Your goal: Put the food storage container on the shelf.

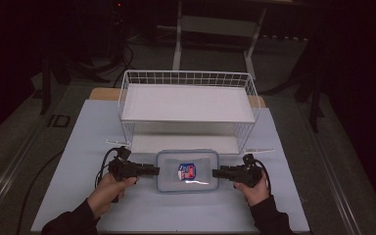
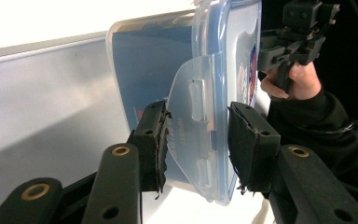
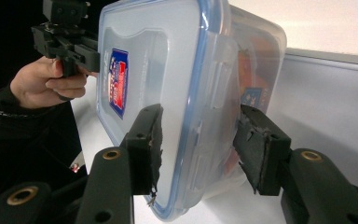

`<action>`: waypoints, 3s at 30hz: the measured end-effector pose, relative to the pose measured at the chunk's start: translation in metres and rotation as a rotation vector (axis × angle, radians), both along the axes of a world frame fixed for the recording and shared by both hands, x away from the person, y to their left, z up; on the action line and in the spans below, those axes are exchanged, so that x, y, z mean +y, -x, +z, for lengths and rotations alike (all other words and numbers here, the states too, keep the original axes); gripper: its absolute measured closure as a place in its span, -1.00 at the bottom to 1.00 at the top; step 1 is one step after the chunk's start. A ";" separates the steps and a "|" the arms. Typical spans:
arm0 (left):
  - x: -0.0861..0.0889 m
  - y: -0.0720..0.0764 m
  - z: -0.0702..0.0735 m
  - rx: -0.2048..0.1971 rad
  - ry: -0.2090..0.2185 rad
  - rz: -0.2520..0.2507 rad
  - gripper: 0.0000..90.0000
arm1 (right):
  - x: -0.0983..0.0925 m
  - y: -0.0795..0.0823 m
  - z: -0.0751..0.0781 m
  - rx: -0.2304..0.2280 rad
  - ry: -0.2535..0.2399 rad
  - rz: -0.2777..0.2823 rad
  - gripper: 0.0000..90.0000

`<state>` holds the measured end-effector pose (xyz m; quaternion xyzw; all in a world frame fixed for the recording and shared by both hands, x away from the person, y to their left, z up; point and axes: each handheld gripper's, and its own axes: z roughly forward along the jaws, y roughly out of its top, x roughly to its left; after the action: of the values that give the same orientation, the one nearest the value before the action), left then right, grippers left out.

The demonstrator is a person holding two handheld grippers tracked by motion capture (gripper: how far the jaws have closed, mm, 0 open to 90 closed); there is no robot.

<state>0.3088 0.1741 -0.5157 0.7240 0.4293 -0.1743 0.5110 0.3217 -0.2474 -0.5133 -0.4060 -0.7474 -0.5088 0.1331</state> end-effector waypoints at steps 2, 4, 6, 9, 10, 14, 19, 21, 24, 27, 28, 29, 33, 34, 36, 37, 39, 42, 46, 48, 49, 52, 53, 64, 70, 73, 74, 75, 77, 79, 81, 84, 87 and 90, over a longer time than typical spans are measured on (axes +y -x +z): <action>-0.001 0.003 0.001 -0.013 -0.008 0.002 0.30 | 0.000 0.002 0.002 0.005 0.005 -0.001 0.19; -0.001 0.005 0.002 -0.019 -0.015 0.004 0.30 | 0.000 0.003 0.002 0.009 0.002 -0.005 0.20; -0.003 0.008 0.004 -0.035 -0.025 0.015 0.29 | -0.001 0.007 0.004 0.015 0.006 -0.009 0.21; -0.004 0.008 0.007 -0.048 -0.027 0.029 0.29 | -0.001 0.008 0.005 0.016 0.012 -0.019 0.21; -0.005 0.008 0.008 -0.056 -0.027 0.032 0.29 | -0.001 0.008 0.007 0.013 0.010 -0.022 0.21; -0.007 0.006 0.018 -0.101 -0.035 0.053 0.28 | 0.000 0.005 0.018 -0.020 0.021 -0.032 0.21; -0.009 -0.002 0.025 -0.169 -0.035 0.081 0.26 | 0.001 -0.006 0.035 -0.085 0.024 -0.056 0.21; -0.010 -0.007 0.026 -0.182 -0.027 0.094 0.26 | 0.000 -0.012 0.040 -0.099 0.015 -0.069 0.22; -0.013 -0.014 0.028 -0.211 -0.022 0.116 0.26 | -0.001 -0.022 0.042 -0.117 0.009 -0.082 0.21; -0.014 -0.022 0.023 -0.263 -0.013 0.143 0.25 | -0.002 -0.031 0.042 -0.145 0.010 -0.082 0.22; -0.014 -0.025 0.021 -0.274 -0.003 0.152 0.24 | -0.001 -0.034 0.041 -0.151 0.011 -0.086 0.21; -0.015 -0.028 0.019 -0.276 -0.001 0.159 0.24 | -0.001 -0.037 0.040 -0.152 0.009 -0.089 0.21; -0.018 -0.034 0.016 -0.284 -0.017 0.194 0.23 | -0.002 -0.047 0.032 -0.161 0.002 -0.100 0.21; -0.019 -0.035 0.016 -0.292 -0.017 0.201 0.23 | -0.002 -0.049 0.031 -0.163 0.001 -0.105 0.20; -0.022 -0.038 0.017 -0.298 -0.033 0.209 0.23 | -0.002 -0.053 0.028 -0.171 0.005 -0.112 0.19; -0.023 -0.039 0.017 -0.298 -0.031 0.219 0.22 | -0.002 -0.055 0.027 -0.180 0.012 -0.111 0.18; -0.023 -0.043 0.015 -0.308 -0.043 0.220 0.22 | -0.001 -0.058 0.025 -0.190 0.017 -0.119 0.17; -0.023 -0.047 0.010 -0.320 -0.051 0.225 0.21 | 0.000 -0.060 0.021 -0.186 0.019 -0.128 0.17; -0.024 -0.050 0.007 -0.320 -0.031 0.247 0.20 | 0.000 -0.063 0.017 -0.192 0.017 -0.139 0.16; -0.024 -0.052 0.007 -0.346 -0.034 0.246 0.20 | 0.000 -0.063 0.016 -0.206 0.019 -0.141 0.16; -0.025 -0.052 0.007 -0.353 -0.037 0.245 0.20 | 0.001 -0.063 0.016 -0.210 0.027 -0.142 0.16; -0.025 -0.053 0.006 -0.365 -0.031 0.251 0.19 | 0.002 -0.064 0.016 -0.222 0.034 -0.152 0.13; -0.025 -0.053 0.006 -0.365 -0.031 0.251 0.19 | 0.002 -0.064 0.016 -0.222 0.034 -0.152 0.13; -0.031 -0.053 0.003 -0.372 -0.032 0.316 0.10 | 0.007 -0.064 0.015 -0.231 0.049 -0.210 0.09; -0.033 -0.054 -0.001 -0.379 -0.061 0.362 0.01 | 0.016 -0.065 0.011 -0.240 0.122 -0.223 0.04; -0.035 -0.055 -0.005 -0.376 -0.074 0.367 0.08 | 0.018 -0.068 0.008 -0.207 0.089 -0.273 -0.05; -0.036 -0.056 -0.006 -0.375 -0.080 0.378 0.06 | 0.018 -0.068 0.010 -0.208 0.094 -0.283 -0.03; -0.035 -0.057 -0.006 -0.386 -0.099 0.386 0.04 | 0.019 -0.067 0.012 -0.206 0.102 -0.293 -0.01; -0.036 -0.057 -0.005 -0.386 -0.099 0.392 0.02 | 0.019 -0.069 0.013 -0.220 0.115 -0.287 0.00; -0.038 -0.056 -0.006 -0.376 -0.080 0.395 0.02 | 0.020 -0.066 0.015 -0.207 0.126 -0.298 0.03; -0.036 -0.054 -0.005 -0.387 -0.079 0.408 -0.03 | 0.019 -0.064 0.015 -0.243 0.128 -0.300 0.03; -0.033 -0.048 -0.002 -0.391 -0.062 0.401 -0.14 | 0.017 -0.058 0.018 -0.298 0.121 -0.308 -0.01; -0.032 -0.039 -0.001 -0.426 -0.071 0.355 -0.26 | 0.017 -0.051 0.022 -0.317 0.116 -0.302 -0.02; -0.029 -0.030 -0.002 -0.430 -0.055 0.326 -0.36 | 0.020 -0.042 0.026 -0.344 0.113 -0.306 -0.03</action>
<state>0.3383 0.1447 -0.5181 0.6793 0.4264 0.0799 0.5918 0.3633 -0.2278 -0.4872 -0.4287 -0.7161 -0.5421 -0.0977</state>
